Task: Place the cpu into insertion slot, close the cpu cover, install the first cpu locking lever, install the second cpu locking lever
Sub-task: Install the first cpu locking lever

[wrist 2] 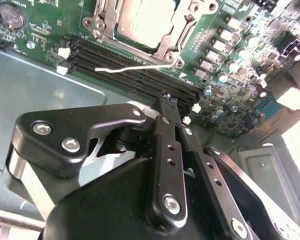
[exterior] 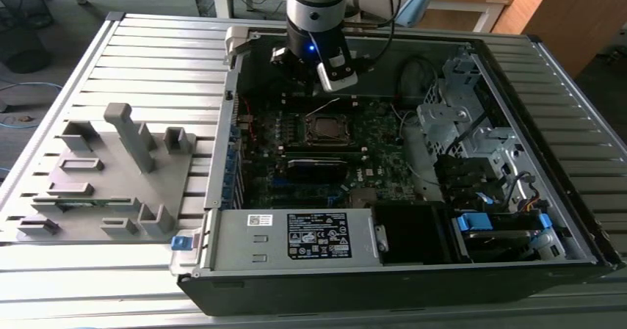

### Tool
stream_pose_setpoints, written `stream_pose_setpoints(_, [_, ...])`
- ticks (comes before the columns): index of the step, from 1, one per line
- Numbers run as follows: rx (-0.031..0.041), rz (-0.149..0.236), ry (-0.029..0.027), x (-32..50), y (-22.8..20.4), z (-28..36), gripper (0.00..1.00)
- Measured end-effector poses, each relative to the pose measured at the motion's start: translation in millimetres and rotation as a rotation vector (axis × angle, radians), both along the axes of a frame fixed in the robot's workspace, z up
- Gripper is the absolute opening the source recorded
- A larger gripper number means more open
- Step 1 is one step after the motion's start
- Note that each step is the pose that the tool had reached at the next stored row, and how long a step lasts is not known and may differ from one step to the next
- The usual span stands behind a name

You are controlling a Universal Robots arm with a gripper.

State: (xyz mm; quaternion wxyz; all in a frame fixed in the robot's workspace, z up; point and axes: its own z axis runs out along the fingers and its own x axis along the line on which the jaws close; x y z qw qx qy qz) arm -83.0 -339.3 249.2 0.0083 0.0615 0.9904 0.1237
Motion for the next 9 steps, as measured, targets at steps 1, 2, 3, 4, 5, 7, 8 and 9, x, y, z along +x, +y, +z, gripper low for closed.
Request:
stream_pose_setpoints(1, [-0.0001, 0.0, 0.0, 0.0, 0.0, 0.0, 0.11])
stream_pose_setpoints(2, [-0.0018, 0.0, 0.0, 0.0, 0.0, 0.0, 0.11])
stream_pose_setpoints(3, [-0.0033, 0.0, 0.0, 0.0, 0.0, 0.0, 0.11])
stream_pose_setpoints(4, [-0.0034, 0.0, 0.0, 0.0, 0.0, 0.0, 0.11])
stream_pose_setpoints(5, [-0.0034, 0.0, 0.0, 0.0, 0.0, 0.0, 0.11])
stream_pose_setpoints(7, [-0.0035, 0.0, 0.0, 0.0, 0.0, 0.0, 0.11])
stream_pose_setpoints(8, [-0.0035, 0.0, 0.0, 0.0, 0.0, 0.0, 0.11])
stream_pose_setpoints(9, [-0.0036, 0.0, 0.0, 0.0, 0.0, 0.0, 0.11])
